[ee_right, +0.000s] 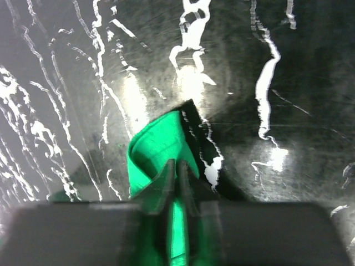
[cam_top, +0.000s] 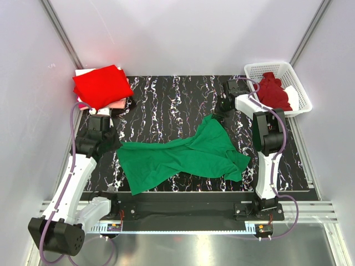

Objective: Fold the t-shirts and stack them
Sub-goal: Flatten the tshirt out

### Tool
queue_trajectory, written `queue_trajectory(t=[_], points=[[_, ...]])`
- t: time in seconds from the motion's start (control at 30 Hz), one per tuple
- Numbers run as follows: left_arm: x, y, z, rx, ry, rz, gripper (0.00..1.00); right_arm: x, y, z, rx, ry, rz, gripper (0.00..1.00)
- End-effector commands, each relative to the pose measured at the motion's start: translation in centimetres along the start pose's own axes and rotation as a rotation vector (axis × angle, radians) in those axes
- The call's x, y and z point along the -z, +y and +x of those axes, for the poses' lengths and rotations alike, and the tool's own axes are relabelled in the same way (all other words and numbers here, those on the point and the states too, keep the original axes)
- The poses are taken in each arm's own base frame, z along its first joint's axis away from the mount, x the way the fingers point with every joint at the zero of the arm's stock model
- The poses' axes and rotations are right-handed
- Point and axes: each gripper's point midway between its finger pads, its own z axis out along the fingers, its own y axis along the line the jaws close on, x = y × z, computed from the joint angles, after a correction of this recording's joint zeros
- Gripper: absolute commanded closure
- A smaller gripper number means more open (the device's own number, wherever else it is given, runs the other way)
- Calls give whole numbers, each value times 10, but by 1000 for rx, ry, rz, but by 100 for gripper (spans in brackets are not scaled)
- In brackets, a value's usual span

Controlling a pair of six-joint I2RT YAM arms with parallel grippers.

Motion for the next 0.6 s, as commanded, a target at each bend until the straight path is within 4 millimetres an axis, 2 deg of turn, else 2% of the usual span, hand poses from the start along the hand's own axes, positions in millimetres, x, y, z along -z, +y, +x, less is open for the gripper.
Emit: queue_trajectory(t=[0.0,0.1,0.2,0.27,0.3,0.4,0.43,0.5,0.53,0.57], points=[[1,0,-10,11,-50,3,100,8,16,0,15,0,-87,98],[1,0,-10,11,-47,1,100,11,15,4,10,-3,-95,100],[1,0,-10,11,-47,1,100,24,22,-2,15,-34,-121,100],[1,0,-10,11,-46,0,100,44,33,-12,18,-74,-154,100],[0,1,-10,10,-45,-2,100,61,43,-19,29,-109,-178,100],[1,1,-11,15,-47,-3,100,92,56,-29,44,-162,-214,100],[1,2,-11,18,-46,-2,100,116,64,-34,56,-201,-232,100],[4,3,-14,25,-63,-1,100,141,70,-37,73,-241,-248,100],[5,4,-16,32,-71,1,100,168,76,-39,89,-287,-264,100],[7,5,-17,34,-76,4,100,183,79,-40,94,-311,-275,100]])
